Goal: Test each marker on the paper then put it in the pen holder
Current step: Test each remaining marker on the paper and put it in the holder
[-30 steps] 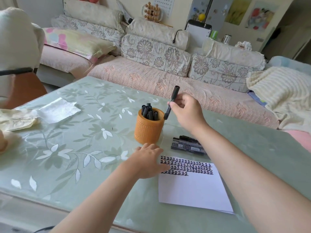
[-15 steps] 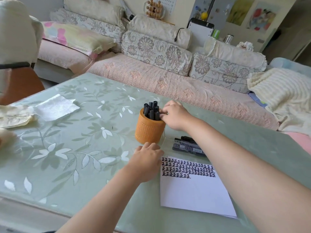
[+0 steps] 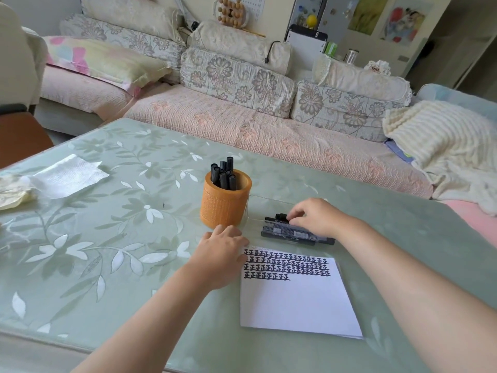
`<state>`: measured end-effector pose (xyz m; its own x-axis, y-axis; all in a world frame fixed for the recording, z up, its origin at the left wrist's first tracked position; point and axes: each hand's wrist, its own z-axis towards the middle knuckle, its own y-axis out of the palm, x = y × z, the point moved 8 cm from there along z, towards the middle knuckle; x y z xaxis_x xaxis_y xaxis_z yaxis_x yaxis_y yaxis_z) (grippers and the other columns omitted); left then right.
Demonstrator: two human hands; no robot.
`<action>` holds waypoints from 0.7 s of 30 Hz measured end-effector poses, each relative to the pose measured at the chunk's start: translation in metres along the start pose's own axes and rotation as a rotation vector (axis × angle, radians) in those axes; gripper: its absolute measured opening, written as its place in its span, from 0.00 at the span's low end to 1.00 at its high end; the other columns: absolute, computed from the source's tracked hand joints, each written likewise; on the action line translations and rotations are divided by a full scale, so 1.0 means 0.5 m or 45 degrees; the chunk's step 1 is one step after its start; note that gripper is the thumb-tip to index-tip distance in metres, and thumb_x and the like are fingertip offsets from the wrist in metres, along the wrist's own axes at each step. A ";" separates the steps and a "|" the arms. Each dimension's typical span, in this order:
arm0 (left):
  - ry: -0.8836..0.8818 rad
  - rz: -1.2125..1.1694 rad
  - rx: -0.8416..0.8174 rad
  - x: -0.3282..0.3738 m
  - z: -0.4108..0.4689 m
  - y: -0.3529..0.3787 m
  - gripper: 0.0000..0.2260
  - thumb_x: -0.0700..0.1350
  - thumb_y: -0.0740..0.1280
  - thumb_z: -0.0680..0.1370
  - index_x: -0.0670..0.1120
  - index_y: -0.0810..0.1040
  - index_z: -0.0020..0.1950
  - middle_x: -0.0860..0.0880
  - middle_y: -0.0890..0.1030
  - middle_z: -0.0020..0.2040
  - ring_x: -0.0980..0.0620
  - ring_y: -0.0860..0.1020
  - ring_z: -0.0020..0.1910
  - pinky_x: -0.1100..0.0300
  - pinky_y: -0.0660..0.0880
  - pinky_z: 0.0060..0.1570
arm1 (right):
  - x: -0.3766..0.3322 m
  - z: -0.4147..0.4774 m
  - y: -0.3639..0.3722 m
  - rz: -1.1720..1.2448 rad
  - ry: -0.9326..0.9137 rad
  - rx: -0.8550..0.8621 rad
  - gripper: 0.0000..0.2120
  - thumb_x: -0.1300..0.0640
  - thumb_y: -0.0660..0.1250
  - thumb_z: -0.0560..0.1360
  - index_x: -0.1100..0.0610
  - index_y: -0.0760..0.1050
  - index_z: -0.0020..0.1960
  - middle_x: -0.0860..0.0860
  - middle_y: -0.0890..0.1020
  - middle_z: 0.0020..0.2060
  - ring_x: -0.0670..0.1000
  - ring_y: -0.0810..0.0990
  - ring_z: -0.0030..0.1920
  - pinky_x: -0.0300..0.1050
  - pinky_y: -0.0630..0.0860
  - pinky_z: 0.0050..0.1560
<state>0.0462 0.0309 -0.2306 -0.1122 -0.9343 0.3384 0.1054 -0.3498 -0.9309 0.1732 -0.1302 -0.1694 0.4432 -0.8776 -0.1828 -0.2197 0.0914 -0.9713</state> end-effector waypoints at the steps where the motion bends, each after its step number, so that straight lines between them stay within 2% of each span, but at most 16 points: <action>1: -0.004 0.001 -0.005 0.000 0.000 0.000 0.16 0.54 0.58 0.81 0.56 0.72 0.68 0.55 0.69 0.67 0.51 0.65 0.64 0.53 0.63 0.63 | 0.005 -0.002 0.000 0.014 -0.006 -0.016 0.08 0.52 0.70 0.76 0.49 0.83 0.55 0.46 0.84 0.53 0.46 0.80 0.52 0.41 0.73 0.54; 3: -0.007 -0.003 -0.013 0.000 0.001 0.000 0.16 0.54 0.58 0.81 0.56 0.72 0.68 0.55 0.69 0.67 0.51 0.64 0.64 0.53 0.63 0.63 | 0.010 -0.003 -0.001 0.042 -0.018 -0.045 0.08 0.53 0.71 0.76 0.48 0.84 0.55 0.45 0.85 0.51 0.42 0.80 0.48 0.37 0.71 0.49; 6: -0.011 -0.005 -0.022 0.000 0.001 0.000 0.16 0.54 0.58 0.81 0.56 0.72 0.68 0.55 0.69 0.67 0.51 0.64 0.64 0.53 0.63 0.63 | 0.004 0.001 -0.004 0.025 -0.041 -0.060 0.08 0.56 0.72 0.75 0.50 0.84 0.53 0.45 0.85 0.47 0.34 0.77 0.32 0.33 0.69 0.40; 7: -0.014 -0.009 -0.026 0.000 0.000 -0.001 0.16 0.54 0.58 0.81 0.56 0.72 0.68 0.55 0.68 0.67 0.51 0.64 0.64 0.53 0.63 0.64 | 0.001 0.004 -0.005 -0.004 -0.055 -0.048 0.07 0.56 0.72 0.75 0.51 0.85 0.52 0.44 0.85 0.46 0.33 0.78 0.32 0.33 0.70 0.40; 10: -0.014 -0.013 -0.032 0.001 0.000 -0.003 0.16 0.54 0.58 0.81 0.56 0.71 0.68 0.55 0.68 0.67 0.51 0.64 0.64 0.53 0.63 0.63 | -0.010 0.014 -0.003 -0.071 -0.104 -0.002 0.05 0.55 0.71 0.75 0.50 0.85 0.48 0.43 0.85 0.45 0.42 0.81 0.46 0.38 0.73 0.46; 11: -0.015 -0.011 -0.036 0.002 0.000 -0.003 0.16 0.54 0.58 0.81 0.56 0.71 0.68 0.55 0.68 0.67 0.51 0.64 0.64 0.54 0.63 0.63 | -0.012 0.016 0.001 -0.070 -0.111 -0.008 0.05 0.54 0.72 0.75 0.49 0.85 0.48 0.42 0.85 0.45 0.44 0.81 0.48 0.39 0.74 0.48; 14: -0.014 -0.009 -0.043 0.003 -0.002 -0.002 0.16 0.55 0.58 0.81 0.56 0.71 0.69 0.55 0.68 0.68 0.51 0.64 0.64 0.54 0.63 0.64 | -0.014 0.019 0.006 -0.041 -0.118 -0.015 0.08 0.53 0.74 0.72 0.48 0.85 0.51 0.40 0.84 0.46 0.41 0.78 0.47 0.37 0.72 0.49; 16: -0.017 -0.002 -0.050 0.003 -0.003 -0.001 0.17 0.55 0.58 0.81 0.56 0.70 0.69 0.55 0.67 0.69 0.51 0.63 0.66 0.53 0.62 0.65 | -0.013 0.022 0.004 -0.017 -0.121 -0.022 0.06 0.53 0.75 0.72 0.48 0.86 0.49 0.41 0.85 0.46 0.41 0.80 0.47 0.37 0.72 0.48; 21: -0.009 -0.026 -0.066 0.000 -0.001 0.001 0.17 0.55 0.58 0.81 0.56 0.71 0.69 0.55 0.67 0.69 0.51 0.63 0.67 0.52 0.62 0.66 | -0.034 0.021 0.000 -0.010 -0.149 0.035 0.06 0.52 0.69 0.77 0.51 0.81 0.52 0.44 0.80 0.45 0.47 0.79 0.49 0.41 0.71 0.48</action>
<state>0.0459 0.0307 -0.2311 -0.1065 -0.9276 0.3580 0.0521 -0.3647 -0.9297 0.1747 -0.1102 -0.1677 0.5437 -0.8174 -0.1904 -0.1926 0.0993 -0.9762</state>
